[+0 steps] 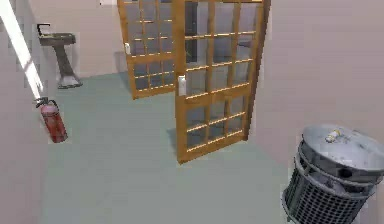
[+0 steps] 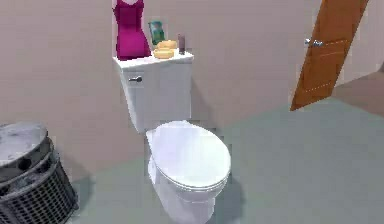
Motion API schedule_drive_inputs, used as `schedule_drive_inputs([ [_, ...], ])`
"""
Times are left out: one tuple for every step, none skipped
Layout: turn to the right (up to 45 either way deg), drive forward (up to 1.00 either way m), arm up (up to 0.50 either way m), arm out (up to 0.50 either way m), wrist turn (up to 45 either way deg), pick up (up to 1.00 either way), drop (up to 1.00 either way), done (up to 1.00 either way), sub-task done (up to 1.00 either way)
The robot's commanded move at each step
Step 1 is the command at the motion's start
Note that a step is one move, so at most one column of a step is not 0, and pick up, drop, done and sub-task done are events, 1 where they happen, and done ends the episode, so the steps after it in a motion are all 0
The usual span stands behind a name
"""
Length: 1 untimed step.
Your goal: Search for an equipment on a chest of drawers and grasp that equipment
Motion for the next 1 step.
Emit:
schedule_drive_inputs([
  [45.0,0.0,0.0,0.0,0.0,0.0,0.0,0.0,0.0],
])
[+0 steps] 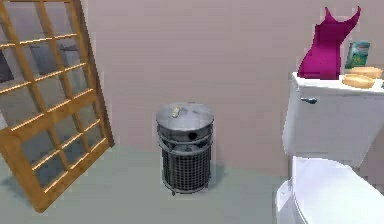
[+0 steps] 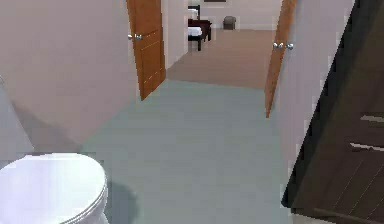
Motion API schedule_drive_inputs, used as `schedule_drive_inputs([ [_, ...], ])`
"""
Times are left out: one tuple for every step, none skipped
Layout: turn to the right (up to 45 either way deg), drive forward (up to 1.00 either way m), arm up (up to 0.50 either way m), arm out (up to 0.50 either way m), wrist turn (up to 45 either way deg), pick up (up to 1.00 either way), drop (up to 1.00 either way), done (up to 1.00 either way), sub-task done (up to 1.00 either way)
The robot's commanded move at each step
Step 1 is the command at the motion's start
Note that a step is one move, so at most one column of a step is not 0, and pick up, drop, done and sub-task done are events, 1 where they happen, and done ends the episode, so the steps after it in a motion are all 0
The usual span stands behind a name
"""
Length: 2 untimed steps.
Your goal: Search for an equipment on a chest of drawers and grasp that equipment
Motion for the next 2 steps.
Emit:
schedule_drive_inputs([
  [15.0,0.0,0.0,0.0,0.0,0.0,0.0,0.0,0.0],
  [0.0,0.05,0.0,0.0,0.0,0.0,0.0,0.0,0.0],
])
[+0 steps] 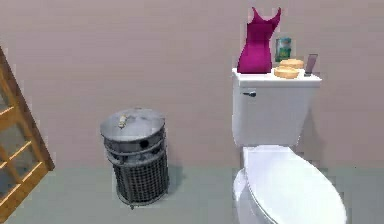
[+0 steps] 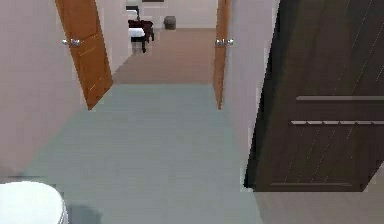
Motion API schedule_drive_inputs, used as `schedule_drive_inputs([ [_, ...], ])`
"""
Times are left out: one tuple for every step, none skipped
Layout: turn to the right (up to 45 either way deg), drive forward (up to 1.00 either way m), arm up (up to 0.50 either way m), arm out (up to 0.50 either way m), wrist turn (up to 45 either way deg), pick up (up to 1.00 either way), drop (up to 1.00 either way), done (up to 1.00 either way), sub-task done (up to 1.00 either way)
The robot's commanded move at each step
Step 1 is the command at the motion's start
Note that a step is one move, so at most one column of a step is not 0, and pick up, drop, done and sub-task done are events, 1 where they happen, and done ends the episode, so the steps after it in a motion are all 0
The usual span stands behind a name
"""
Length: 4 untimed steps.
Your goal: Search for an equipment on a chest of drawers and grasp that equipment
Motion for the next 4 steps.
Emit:
schedule_drive_inputs([
  [45.0,0.0,0.0,0.0,0.0,0.0,0.0,0.0,0.0],
  [36.0,0.0,0.0,0.0,0.0,0.0,0.0,0.0,0.0],
  [0.0,1.0,0.0,0.0,0.0,0.0,0.0,0.0,0.0],
  [3.0,0.0,0.0,0.0,0.0,0.0,0.0,0.0,0.0],
])
